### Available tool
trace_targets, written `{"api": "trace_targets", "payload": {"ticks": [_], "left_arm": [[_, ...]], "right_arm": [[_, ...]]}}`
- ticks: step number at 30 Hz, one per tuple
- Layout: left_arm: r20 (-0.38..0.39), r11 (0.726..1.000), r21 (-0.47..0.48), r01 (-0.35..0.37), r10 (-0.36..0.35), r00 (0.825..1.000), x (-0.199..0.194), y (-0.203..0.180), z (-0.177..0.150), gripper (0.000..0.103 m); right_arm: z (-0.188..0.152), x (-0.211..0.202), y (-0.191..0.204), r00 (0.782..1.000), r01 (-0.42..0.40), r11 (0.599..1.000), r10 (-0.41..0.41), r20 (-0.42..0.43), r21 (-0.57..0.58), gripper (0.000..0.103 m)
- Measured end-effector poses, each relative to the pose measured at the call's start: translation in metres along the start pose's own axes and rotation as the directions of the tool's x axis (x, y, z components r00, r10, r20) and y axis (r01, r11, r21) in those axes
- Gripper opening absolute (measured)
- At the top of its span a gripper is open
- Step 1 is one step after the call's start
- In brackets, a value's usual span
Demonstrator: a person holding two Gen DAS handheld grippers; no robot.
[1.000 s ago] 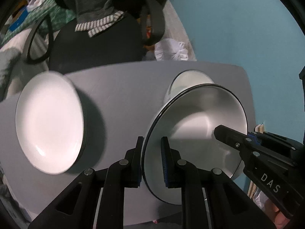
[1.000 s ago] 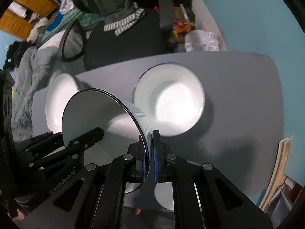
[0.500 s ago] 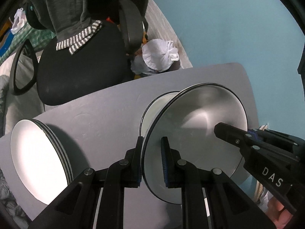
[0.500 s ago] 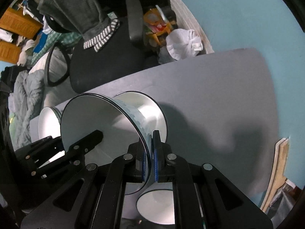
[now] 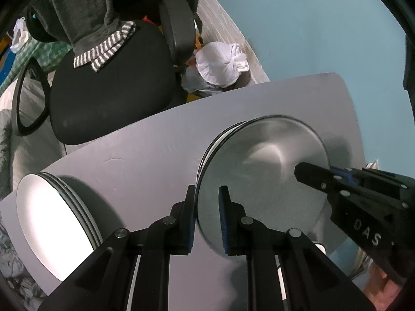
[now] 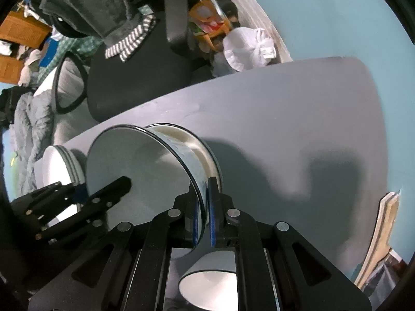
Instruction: Organize plates and bowls
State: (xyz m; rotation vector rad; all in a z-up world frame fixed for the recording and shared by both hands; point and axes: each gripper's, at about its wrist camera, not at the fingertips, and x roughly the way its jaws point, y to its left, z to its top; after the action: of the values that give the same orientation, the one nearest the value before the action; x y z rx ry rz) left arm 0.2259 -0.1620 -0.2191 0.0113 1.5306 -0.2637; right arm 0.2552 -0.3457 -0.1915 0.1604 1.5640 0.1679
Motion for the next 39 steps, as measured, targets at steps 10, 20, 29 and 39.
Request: {"api": "trace_targets", "payload": {"ticks": [10, 20, 29, 39], "left_arm": [[-0.027, 1.000, 0.016, -0.006, 0.007, 1.000, 0.003, 0.006, 0.000, 0.017], [0.069, 0.998, -0.007, -0.066, 0.066, 0.995, -0.027, 0.010, -0.012, 0.040], [0.195, 0.997, 0.025, -0.074, 0.068, 0.979, -0.077, 0.003, -0.037, 0.050], [0.314, 0.998, 0.017, -0.066, 0.058, 0.948, -0.143, 0.009, -0.072, 0.057]], "right_arm": [[0.000, -0.005, -0.007, 1.000, -0.008, 1.000, 0.008, -0.008, 0.026, 0.011], [-0.010, -0.019, 0.004, 0.997, 0.050, 0.999, -0.050, 0.051, -0.002, 0.033], [-0.027, -0.059, 0.019, 0.982, 0.108, 0.994, -0.103, 0.161, -0.028, 0.049], [-0.057, -0.106, 0.046, 0.947, 0.161, 0.985, -0.139, 0.291, -0.053, 0.060]]}}
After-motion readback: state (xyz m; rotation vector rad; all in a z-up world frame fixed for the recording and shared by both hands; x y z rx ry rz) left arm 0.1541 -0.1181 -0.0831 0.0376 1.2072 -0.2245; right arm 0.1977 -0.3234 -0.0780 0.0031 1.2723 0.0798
